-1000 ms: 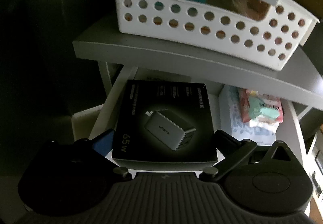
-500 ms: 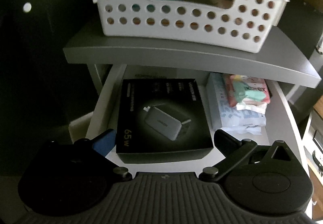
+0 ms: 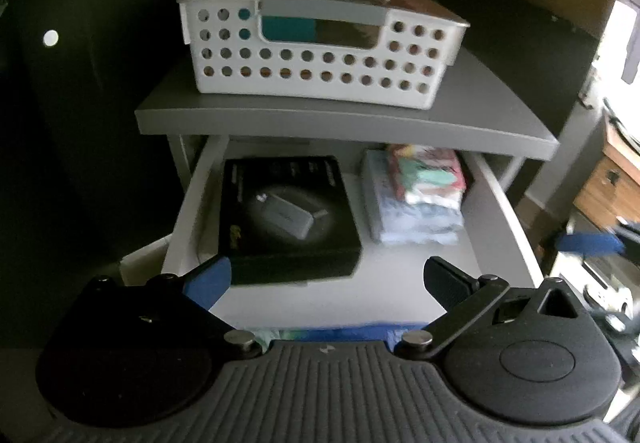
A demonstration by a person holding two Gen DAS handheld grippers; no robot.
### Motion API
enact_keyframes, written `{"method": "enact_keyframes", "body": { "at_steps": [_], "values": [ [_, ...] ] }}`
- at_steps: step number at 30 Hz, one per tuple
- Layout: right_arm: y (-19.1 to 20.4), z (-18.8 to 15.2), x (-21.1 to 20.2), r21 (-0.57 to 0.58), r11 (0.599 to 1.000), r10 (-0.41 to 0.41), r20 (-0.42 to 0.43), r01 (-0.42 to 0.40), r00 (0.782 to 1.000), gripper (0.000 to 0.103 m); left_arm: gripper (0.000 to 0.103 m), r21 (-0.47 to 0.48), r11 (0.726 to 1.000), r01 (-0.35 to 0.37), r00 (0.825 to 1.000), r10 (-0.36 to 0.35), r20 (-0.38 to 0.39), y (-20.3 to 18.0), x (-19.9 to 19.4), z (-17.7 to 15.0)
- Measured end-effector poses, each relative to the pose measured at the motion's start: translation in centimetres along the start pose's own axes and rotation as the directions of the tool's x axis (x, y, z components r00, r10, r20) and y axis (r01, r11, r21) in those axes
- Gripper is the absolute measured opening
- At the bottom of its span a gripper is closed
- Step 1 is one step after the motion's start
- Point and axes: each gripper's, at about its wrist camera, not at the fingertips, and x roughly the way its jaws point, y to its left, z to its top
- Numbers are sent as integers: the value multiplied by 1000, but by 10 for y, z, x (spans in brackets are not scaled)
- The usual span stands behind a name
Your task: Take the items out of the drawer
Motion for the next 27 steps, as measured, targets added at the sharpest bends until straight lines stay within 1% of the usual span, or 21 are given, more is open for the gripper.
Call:
{"method": "enact_keyframes", "body": {
  "at_steps": [4,8,10,15,18,20,21,24,25,27],
  "values": [
    [1,10,9,-42,999,12,-13,-13,1000,102,103,-15,1000,16,1000,-16,11,5,-23,-19],
    [7,21,21,-101,995,13,-24,-15,1000,103,103,5,1000,-8,998,8,63,9,-52,-35],
    [12,26,28,-123,992,7,-34,-12,999,102,103,-4,1000,-15,997,15,79,11,-66,-41],
    [34,33,54,-208,978,21,-47,-30,999,102,103,5,1000,-25,992,24,122,12,-84,-53],
    [47,37,71,-259,965,27,-55,-40,998,96,103,45,998,-47,987,39,155,9,-88,-60],
    [55,40,82,-288,957,30,-58,-46,998,90,103,80,995,-60,986,47,163,7,-87,-65],
    [58,40,88,-293,955,32,-55,-46,998,88,103,88,994,-62,986,47,162,8,-86,-67],
    [64,42,107,-304,952,26,-52,-40,998,83,103,90,995,-49,986,33,166,10,-85,-71],
    [66,43,112,-307,951,21,-52,-36,998,79,103,90,995,-42,985,26,170,11,-84,-73],
    [70,43,120,-313,949,13,-52,-28,999,74,103,93,995,-47,984,30,175,12,-83,-75]
  ]
}}
